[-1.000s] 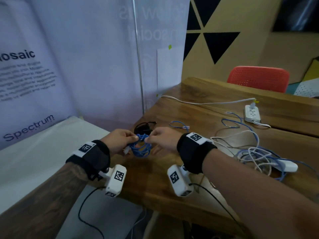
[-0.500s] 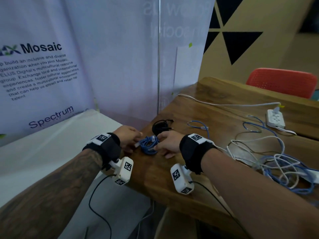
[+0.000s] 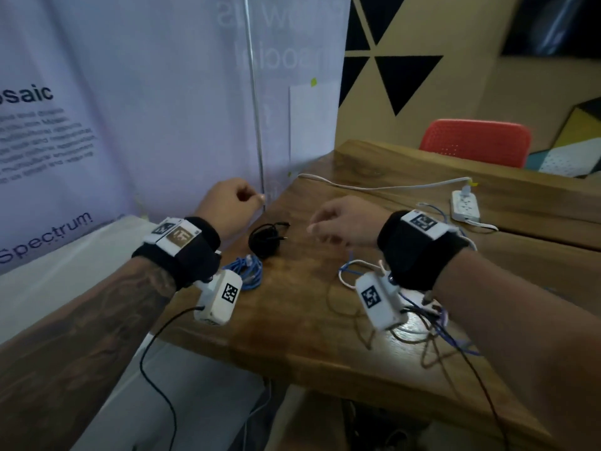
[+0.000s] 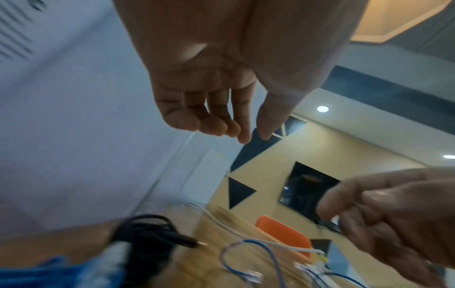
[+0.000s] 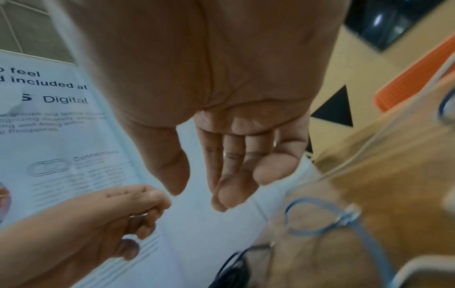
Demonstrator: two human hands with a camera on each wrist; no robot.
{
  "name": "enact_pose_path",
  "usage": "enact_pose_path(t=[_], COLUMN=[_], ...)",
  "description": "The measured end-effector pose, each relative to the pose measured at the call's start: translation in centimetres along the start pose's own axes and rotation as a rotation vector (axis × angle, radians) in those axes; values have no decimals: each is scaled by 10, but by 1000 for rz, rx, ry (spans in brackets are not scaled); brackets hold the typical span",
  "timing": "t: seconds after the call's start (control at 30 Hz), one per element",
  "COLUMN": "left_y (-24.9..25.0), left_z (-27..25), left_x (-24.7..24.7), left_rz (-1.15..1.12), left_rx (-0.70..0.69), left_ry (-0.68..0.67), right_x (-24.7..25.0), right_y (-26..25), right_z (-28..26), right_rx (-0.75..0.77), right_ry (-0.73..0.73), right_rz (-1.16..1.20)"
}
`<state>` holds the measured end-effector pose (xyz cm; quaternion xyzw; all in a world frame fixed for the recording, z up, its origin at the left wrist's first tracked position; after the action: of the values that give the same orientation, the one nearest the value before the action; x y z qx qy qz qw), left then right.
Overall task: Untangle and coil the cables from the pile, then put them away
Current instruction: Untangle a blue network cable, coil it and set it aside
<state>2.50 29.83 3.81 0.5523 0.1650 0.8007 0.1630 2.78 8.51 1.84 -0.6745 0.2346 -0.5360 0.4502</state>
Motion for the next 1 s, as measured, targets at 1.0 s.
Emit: enact_pose_path(t=[1.0], left_y=[167], left_z=[-22], left_x=[-179], left_rz=[313], left_rx=[-517], left_ry=[-536], right_x=[164], right_y=[91], right_z=[-101], right_rx=[-54], right_ry=[409], right_rz=[275])
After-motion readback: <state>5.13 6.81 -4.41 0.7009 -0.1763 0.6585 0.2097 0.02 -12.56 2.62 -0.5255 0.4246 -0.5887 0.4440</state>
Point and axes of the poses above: each hand's wrist, its own z-axis towards the middle knuckle, its own x-axis out of the back of the hand, y = z × x, the point moved 6 cm from there along z, towards the middle knuckle, and after that the axes turned 15 degrees about z, right-handed, at the moved point
